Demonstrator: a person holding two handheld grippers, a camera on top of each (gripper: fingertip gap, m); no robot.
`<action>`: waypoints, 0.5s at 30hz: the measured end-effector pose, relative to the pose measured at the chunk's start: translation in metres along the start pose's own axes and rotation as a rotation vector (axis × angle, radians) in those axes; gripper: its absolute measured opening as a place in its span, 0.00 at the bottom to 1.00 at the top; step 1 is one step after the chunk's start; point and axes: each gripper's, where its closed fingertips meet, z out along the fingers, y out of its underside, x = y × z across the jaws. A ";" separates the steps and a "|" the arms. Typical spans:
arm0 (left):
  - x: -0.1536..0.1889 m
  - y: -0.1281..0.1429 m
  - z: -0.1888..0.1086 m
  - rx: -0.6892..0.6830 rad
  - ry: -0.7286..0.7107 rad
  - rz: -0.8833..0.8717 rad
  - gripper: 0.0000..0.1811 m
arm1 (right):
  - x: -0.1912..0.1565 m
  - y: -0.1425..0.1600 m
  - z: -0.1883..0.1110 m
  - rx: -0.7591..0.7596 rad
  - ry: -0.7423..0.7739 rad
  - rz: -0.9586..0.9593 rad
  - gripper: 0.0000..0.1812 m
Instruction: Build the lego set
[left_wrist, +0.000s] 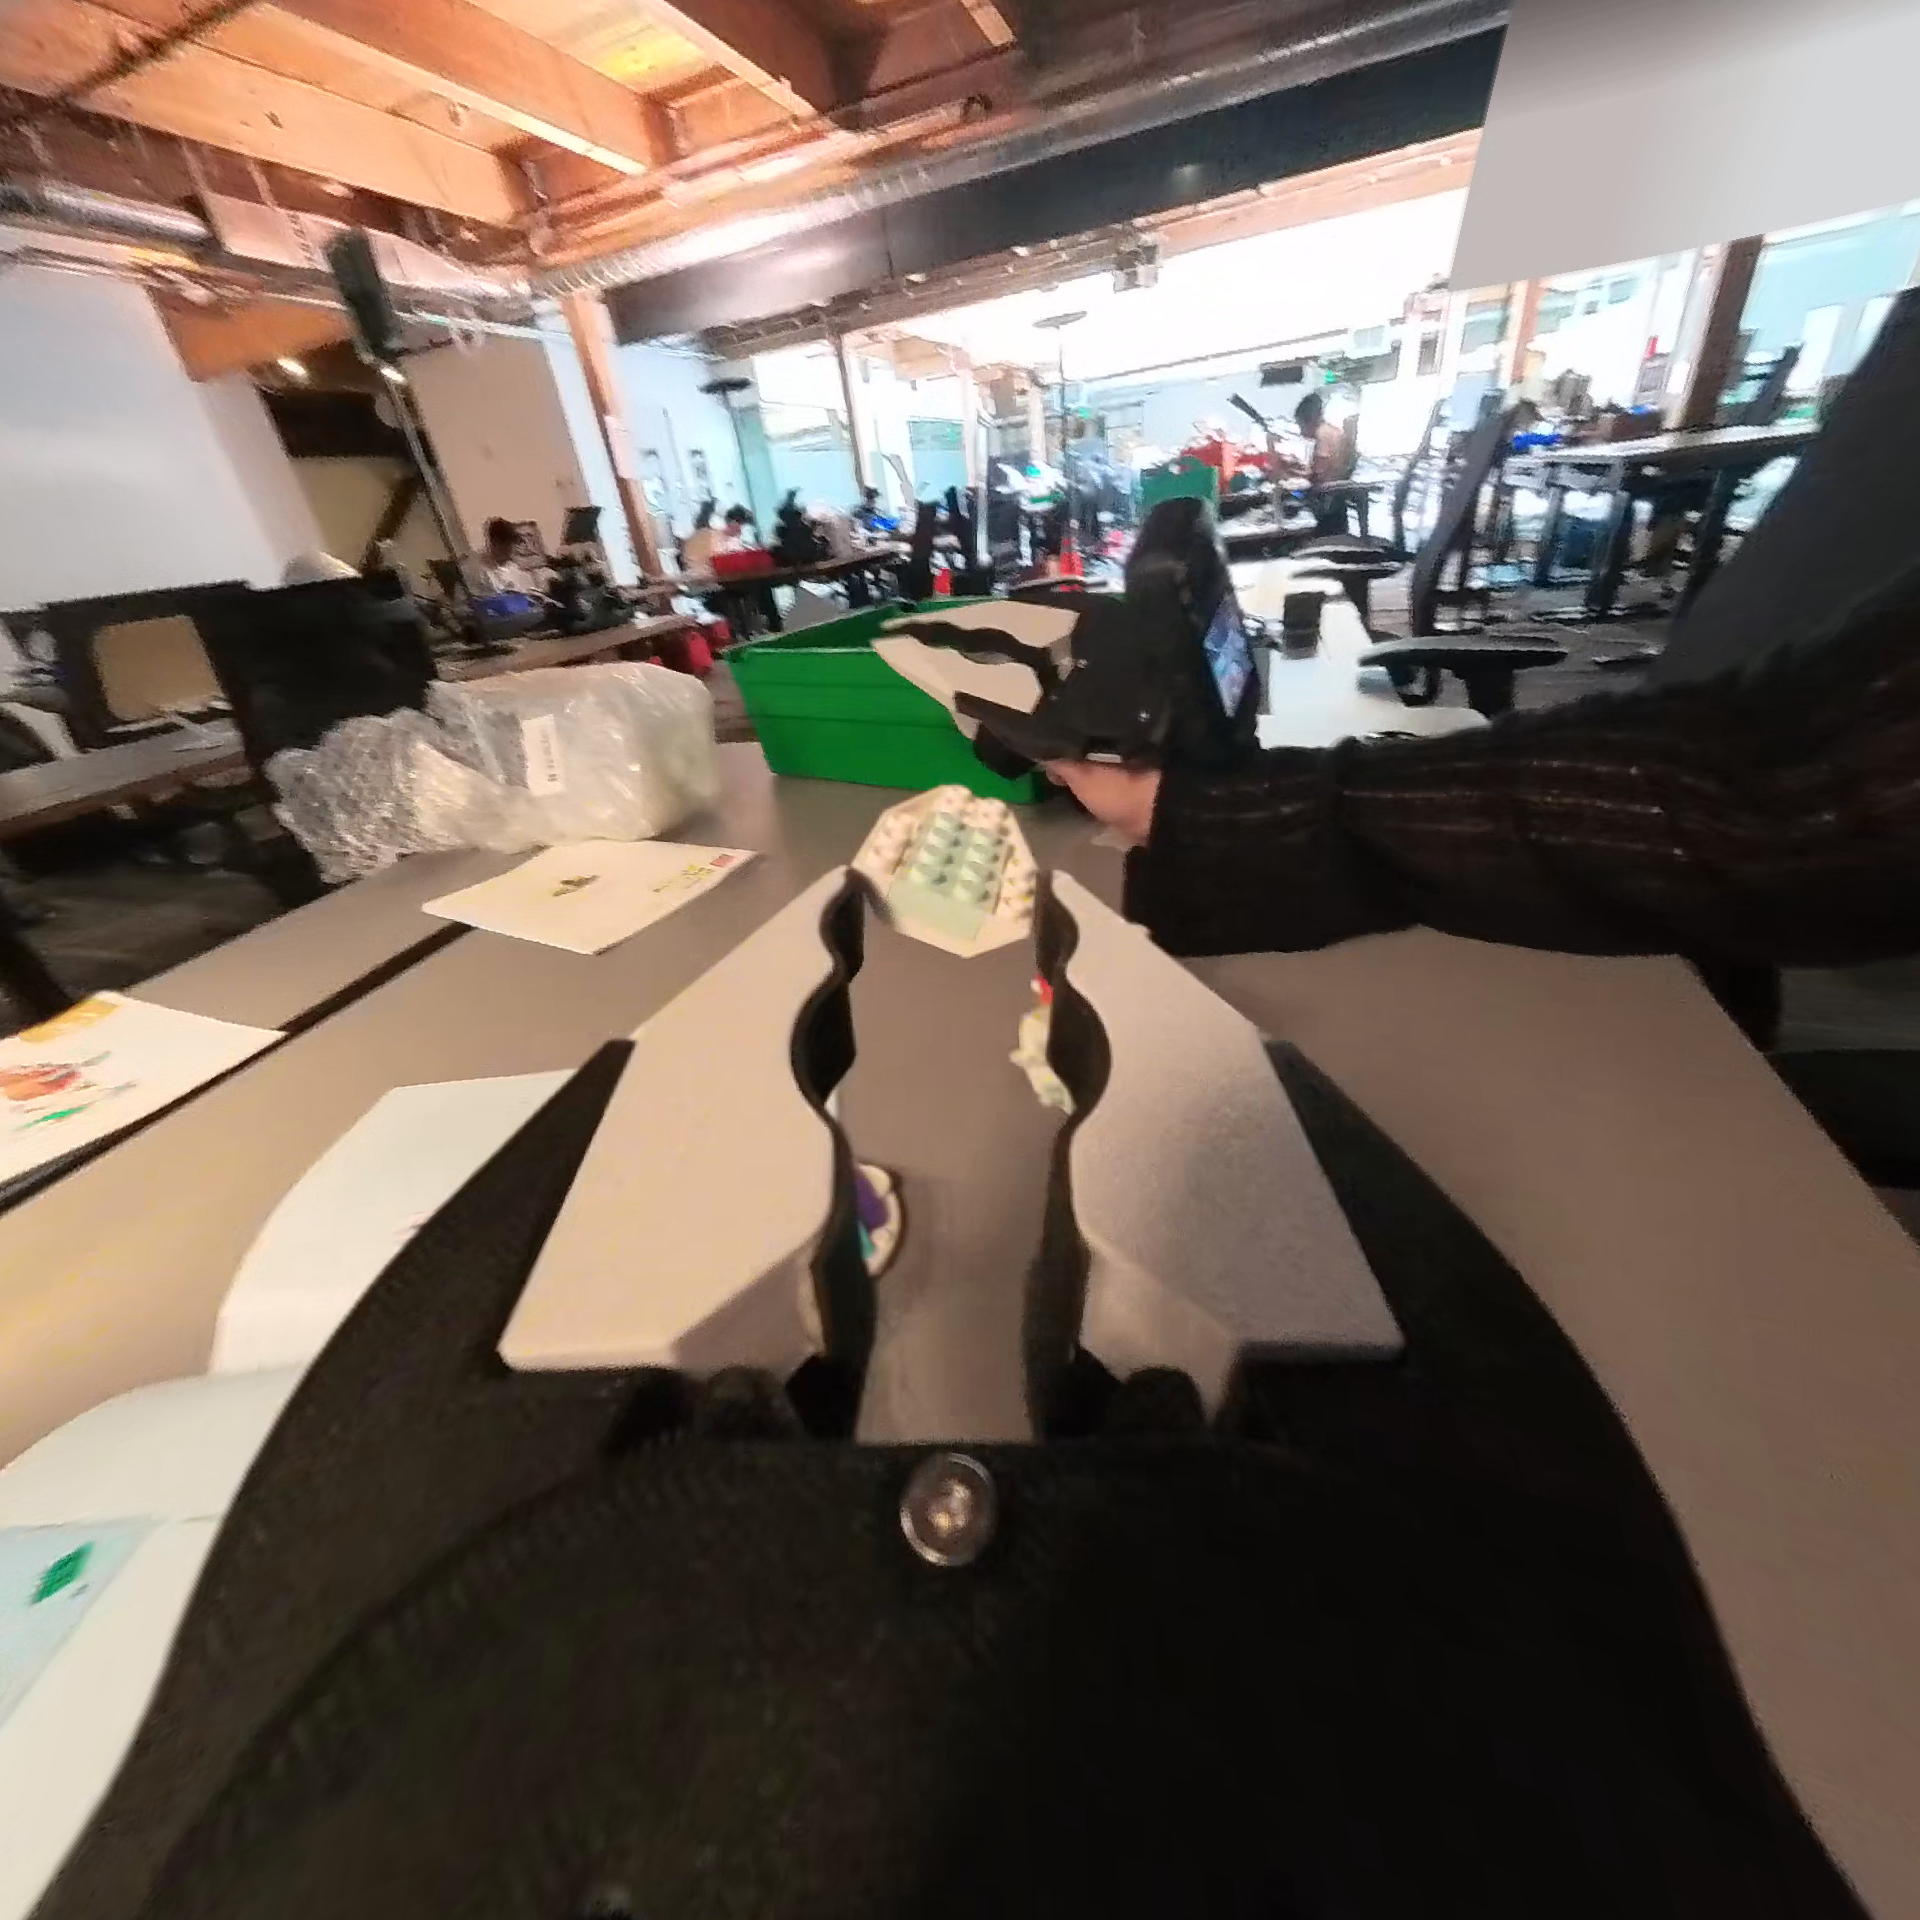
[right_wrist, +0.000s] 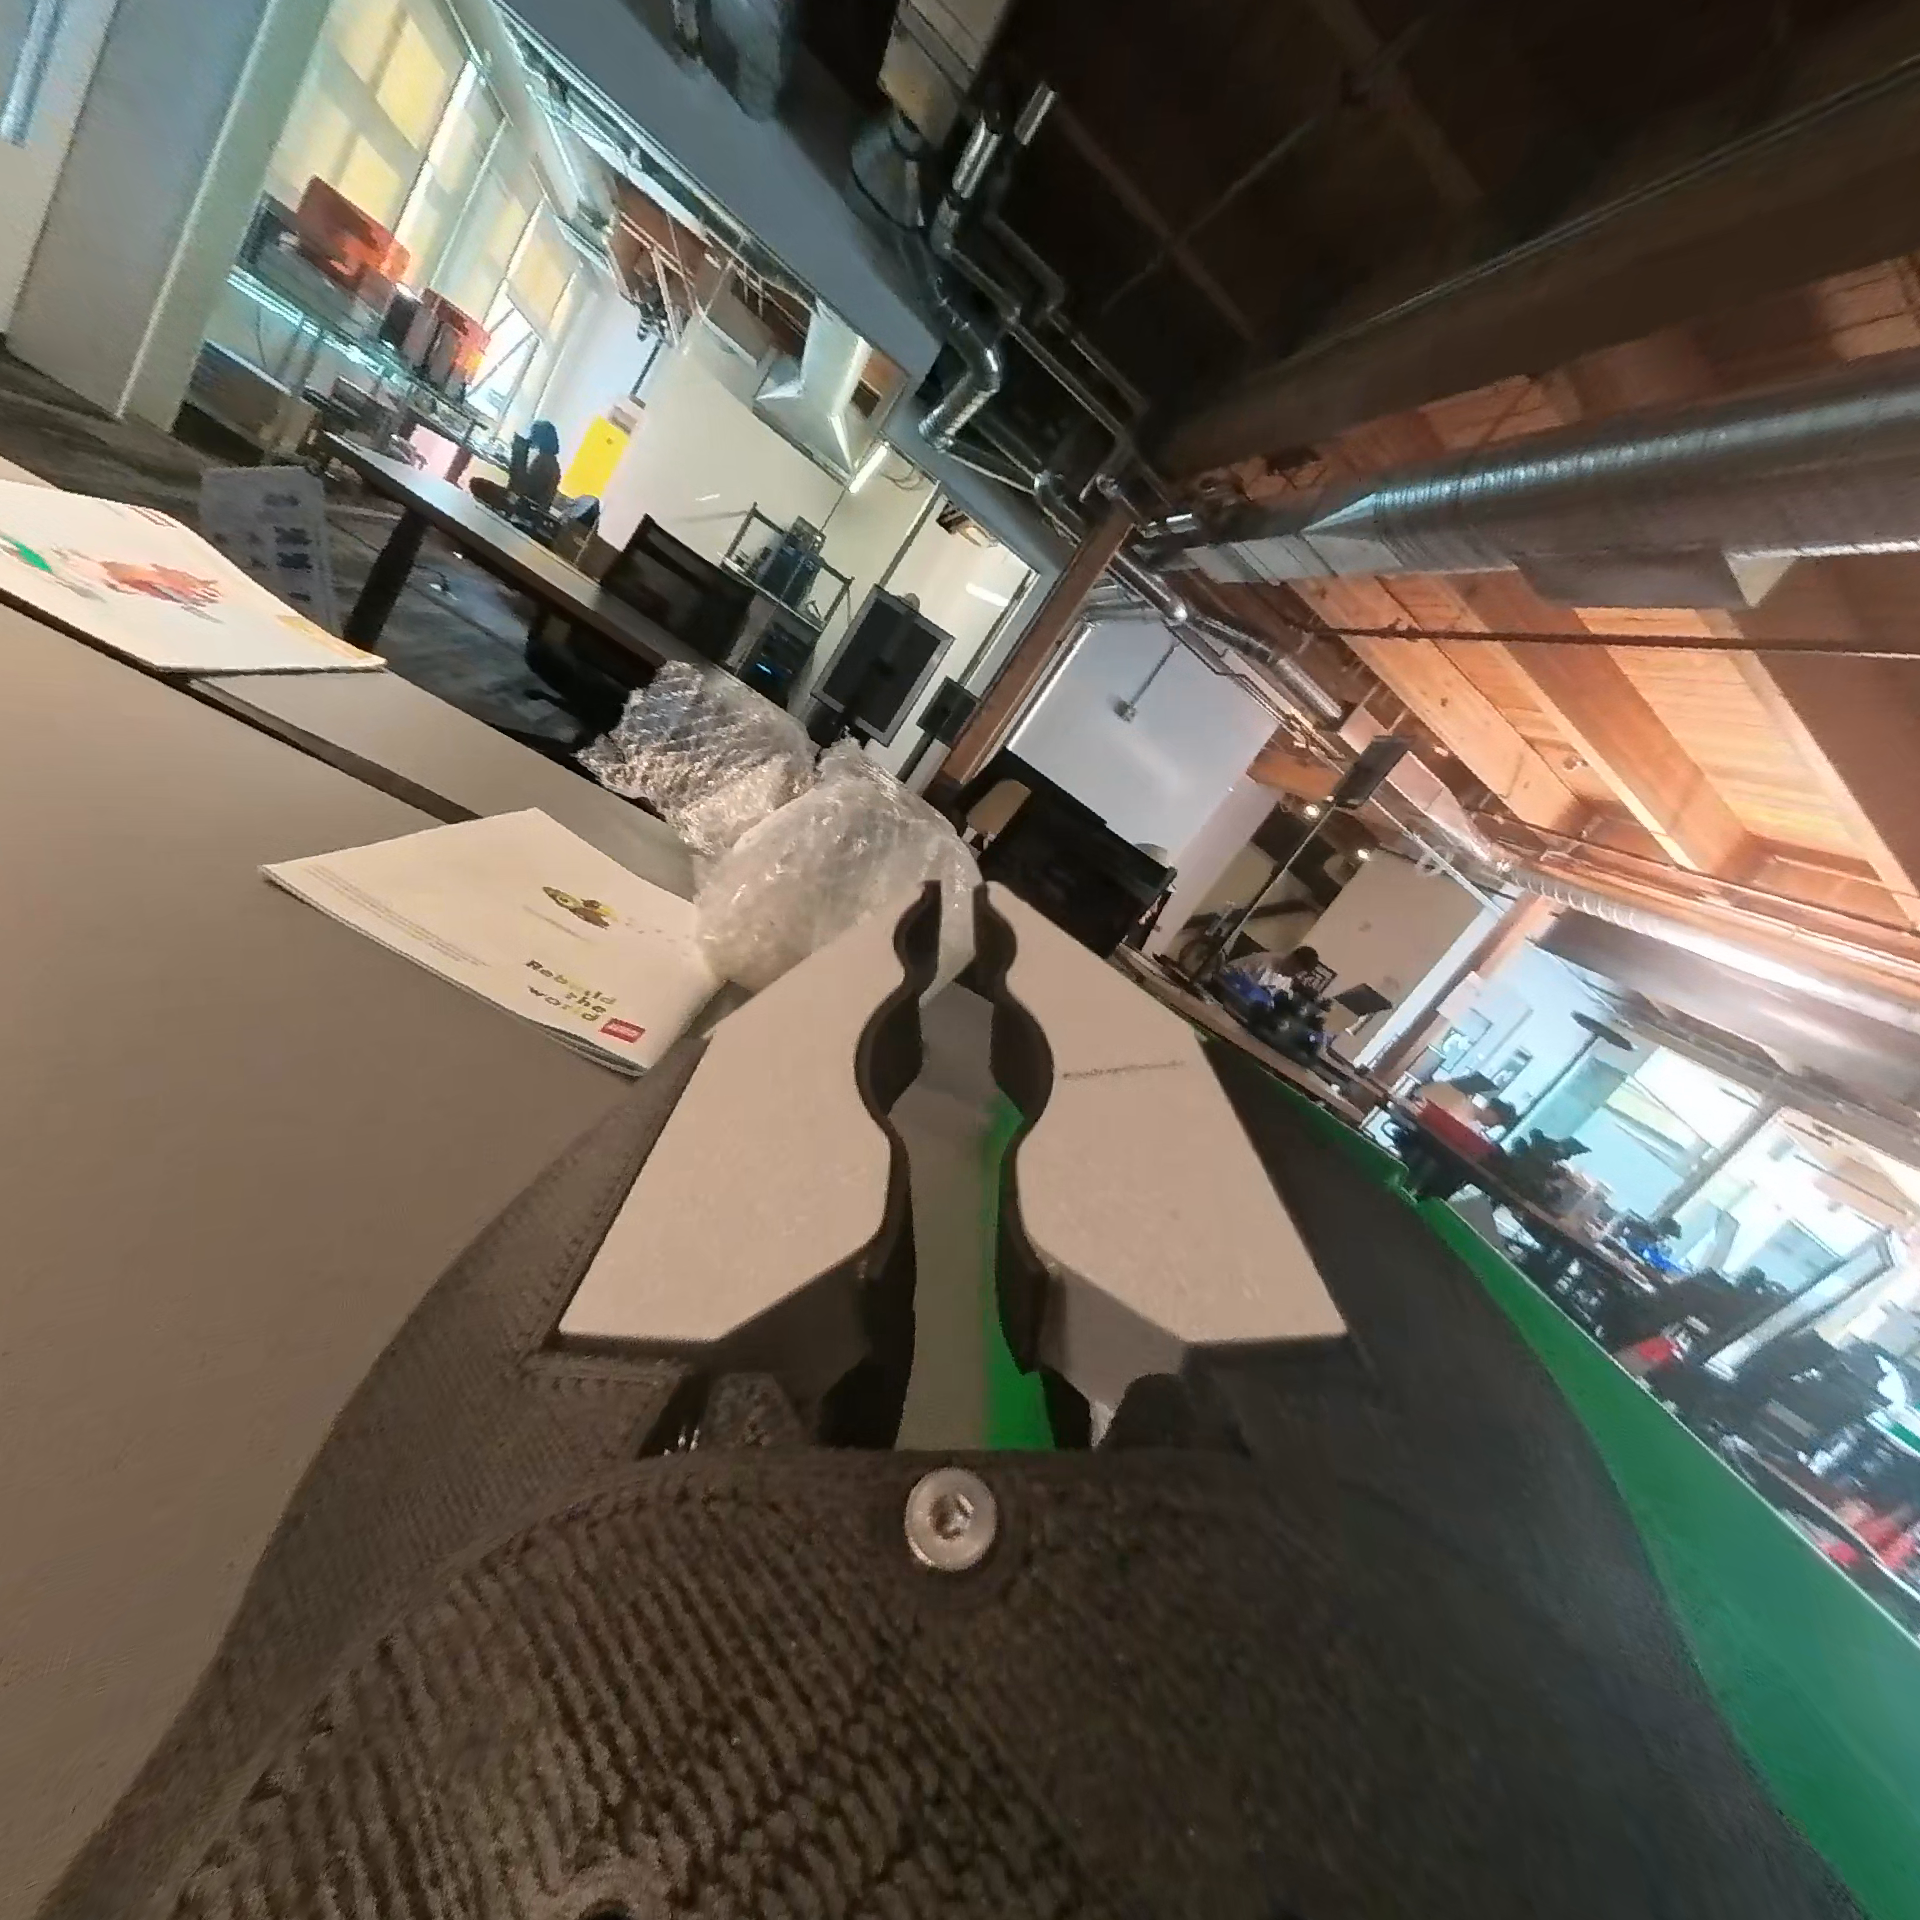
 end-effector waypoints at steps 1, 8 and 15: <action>0.005 0.004 0.003 -0.018 0.029 -0.007 0.17 | -0.002 -0.001 0.000 0.005 -0.009 -0.002 0.01; 0.009 0.033 0.008 -0.170 0.041 0.164 0.18 | -0.014 0.003 0.003 -0.017 -0.048 -0.072 0.00; 0.017 0.035 0.010 -0.182 0.069 0.190 0.18 | -0.023 -0.001 0.003 0.003 -0.085 -0.107 0.00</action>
